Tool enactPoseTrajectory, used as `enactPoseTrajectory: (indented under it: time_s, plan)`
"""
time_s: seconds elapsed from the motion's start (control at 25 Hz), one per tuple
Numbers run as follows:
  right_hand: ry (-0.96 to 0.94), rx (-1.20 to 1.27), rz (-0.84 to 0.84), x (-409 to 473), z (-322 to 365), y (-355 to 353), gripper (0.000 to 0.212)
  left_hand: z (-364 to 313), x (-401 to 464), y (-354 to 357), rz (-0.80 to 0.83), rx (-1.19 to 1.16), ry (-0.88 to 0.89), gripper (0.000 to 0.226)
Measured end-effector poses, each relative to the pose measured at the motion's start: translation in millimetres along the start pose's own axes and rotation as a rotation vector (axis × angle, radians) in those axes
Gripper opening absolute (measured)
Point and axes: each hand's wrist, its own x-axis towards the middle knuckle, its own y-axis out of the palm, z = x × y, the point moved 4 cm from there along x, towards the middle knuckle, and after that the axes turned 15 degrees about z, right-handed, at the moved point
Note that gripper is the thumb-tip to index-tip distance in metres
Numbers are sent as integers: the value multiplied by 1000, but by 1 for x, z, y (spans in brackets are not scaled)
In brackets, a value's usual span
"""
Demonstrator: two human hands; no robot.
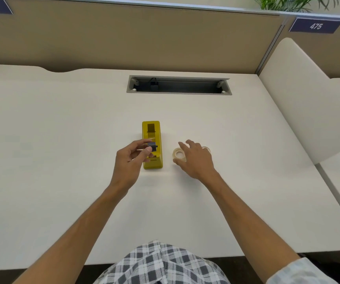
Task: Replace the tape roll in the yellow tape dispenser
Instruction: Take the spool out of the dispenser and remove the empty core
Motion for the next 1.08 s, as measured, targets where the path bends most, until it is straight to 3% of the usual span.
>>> enactPoseTrajectory:
  time_s: [0.12, 0.2, 0.36, 0.52, 0.68, 1.08]
  plan:
    - [-24, -1, -48, 4, -1, 3, 49, 1, -1, -3, 2, -20, -8, 23]
    - [-43, 147, -77, 3, -2, 4, 46, 2, -2, -3, 6, -27, -12, 25]
    - [-21, 775, -220, -11, -5, -1, 48, 2, -3, -3, 1, -28, -11, 26]
    - [-147, 1230, -160, -28, 8, 2, 39, 2, -2, -1, 6, 15, -24, 28]
    - [-270, 1332, -136, -44, 21, -1, 36, -1, -3, 3, 8, 41, 1, 35]
    - [-396, 1297, -159, -58, 40, -23, 19, -7, -4, 9, 42, 75, 21, 32]
